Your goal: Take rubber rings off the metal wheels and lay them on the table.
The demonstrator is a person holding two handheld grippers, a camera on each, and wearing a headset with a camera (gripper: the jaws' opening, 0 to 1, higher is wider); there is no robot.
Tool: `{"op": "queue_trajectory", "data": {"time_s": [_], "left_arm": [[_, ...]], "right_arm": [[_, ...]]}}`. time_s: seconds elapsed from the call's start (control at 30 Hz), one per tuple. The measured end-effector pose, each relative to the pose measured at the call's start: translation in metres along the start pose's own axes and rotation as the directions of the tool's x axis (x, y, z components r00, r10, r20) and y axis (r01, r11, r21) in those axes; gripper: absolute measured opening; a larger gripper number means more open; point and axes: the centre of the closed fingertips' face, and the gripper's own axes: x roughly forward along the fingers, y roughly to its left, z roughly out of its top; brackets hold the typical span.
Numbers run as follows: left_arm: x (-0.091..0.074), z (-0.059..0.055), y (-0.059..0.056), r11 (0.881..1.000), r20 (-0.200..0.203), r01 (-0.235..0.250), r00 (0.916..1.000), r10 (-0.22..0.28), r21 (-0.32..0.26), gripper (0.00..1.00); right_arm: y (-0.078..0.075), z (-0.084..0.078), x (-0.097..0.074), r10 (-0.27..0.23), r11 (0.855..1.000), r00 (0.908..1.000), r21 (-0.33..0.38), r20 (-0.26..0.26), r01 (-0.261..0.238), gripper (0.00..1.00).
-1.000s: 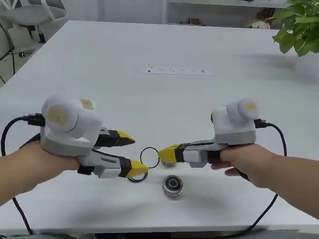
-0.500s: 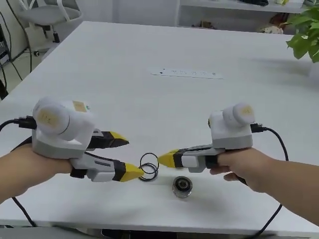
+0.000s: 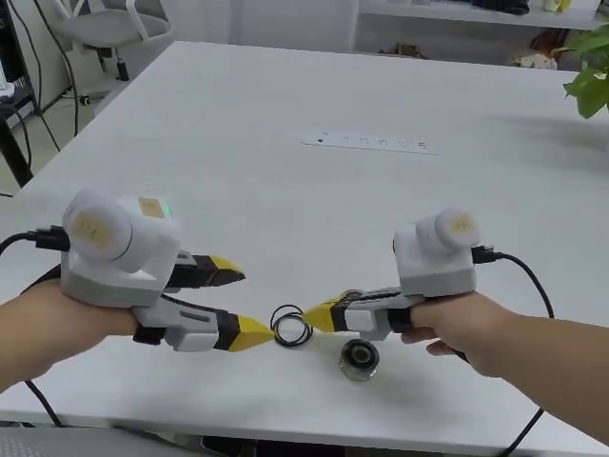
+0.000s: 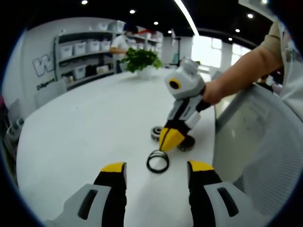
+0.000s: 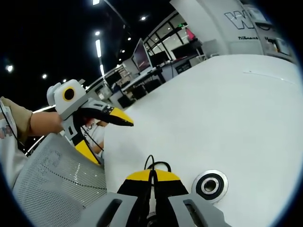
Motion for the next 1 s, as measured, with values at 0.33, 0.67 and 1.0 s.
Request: {"op": "queue_trajectory", "data": {"time_s": [0.33, 0.67, 1.0], "left_arm": [[0.001, -0.003, 0.000, 1.000, -0.008, 0.000, 1.0000, -0.001, -0.008, 0.52], [0.003, -0.004, -0.001, 1.000, -0.010, 0.003, 0.9999, -0.003, -0.013, 0.52], [-0.001, 0.002, -0.002, 1.000, 0.000, 0.001, 1.0000, -0.001, -0.012, 0.52]], "right_arm": [[-0.005, -0.003, 0.000, -0.026, 1.000, 0.9996, 0.001, -0.007, 0.026, 0.00], [-0.007, -0.007, -0.001, -0.048, 0.998, 0.9985, -0.034, -0.028, 0.047, 0.06], [0.002, 0.007, -0.011, -0.038, 0.998, 0.9992, -0.050, 0.007, 0.038, 0.16]]}}
